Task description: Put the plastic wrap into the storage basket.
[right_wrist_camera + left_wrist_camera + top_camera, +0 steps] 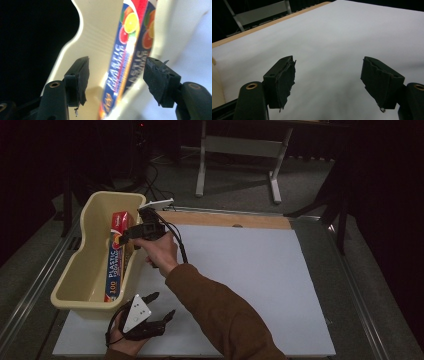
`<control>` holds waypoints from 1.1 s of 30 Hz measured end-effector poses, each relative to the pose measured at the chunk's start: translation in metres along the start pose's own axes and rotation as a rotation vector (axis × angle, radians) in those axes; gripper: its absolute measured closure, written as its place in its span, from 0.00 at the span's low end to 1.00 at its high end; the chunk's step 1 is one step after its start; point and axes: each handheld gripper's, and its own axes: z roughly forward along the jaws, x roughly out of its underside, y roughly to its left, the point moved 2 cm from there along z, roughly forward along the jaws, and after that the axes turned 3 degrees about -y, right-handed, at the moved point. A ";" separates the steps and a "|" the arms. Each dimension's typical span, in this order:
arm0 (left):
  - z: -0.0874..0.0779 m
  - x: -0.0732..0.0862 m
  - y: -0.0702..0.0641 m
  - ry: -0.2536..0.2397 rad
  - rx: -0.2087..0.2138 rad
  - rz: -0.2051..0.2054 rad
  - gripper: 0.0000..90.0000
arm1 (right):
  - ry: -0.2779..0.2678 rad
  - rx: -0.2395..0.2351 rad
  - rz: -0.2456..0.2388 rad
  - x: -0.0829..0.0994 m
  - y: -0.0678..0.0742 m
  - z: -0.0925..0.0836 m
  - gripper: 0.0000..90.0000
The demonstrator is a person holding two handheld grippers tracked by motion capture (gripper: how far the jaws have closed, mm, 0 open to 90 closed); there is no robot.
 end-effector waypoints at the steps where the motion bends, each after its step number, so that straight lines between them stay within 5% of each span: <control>1: 0.000 0.000 0.000 0.002 0.000 0.000 0.30 | 0.005 0.017 -0.034 0.001 0.000 -0.002 0.42; 6: 0.000 0.000 0.000 0.000 0.000 -0.002 0.30 | -0.016 0.099 -0.184 0.005 -0.003 -0.014 0.42; 11: 0.001 0.000 0.001 0.003 0.000 -0.003 0.30 | -0.032 0.145 -0.385 0.016 -0.011 -0.035 0.42; 14: 0.002 0.001 0.001 0.007 -0.001 -0.007 0.30 | -0.048 0.163 -0.446 0.022 -0.016 -0.043 0.41; 22: 0.003 0.001 0.002 0.010 -0.007 -0.013 0.30 | -0.088 0.161 -0.530 0.046 -0.042 -0.075 0.41; 28: 0.004 0.002 0.003 0.022 -0.016 -0.017 0.30 | -0.167 0.214 -0.611 0.069 -0.077 -0.108 0.37; 33: 0.005 0.002 0.003 0.032 -0.024 -0.017 0.30 | -0.226 0.230 -0.629 0.092 -0.106 -0.140 0.33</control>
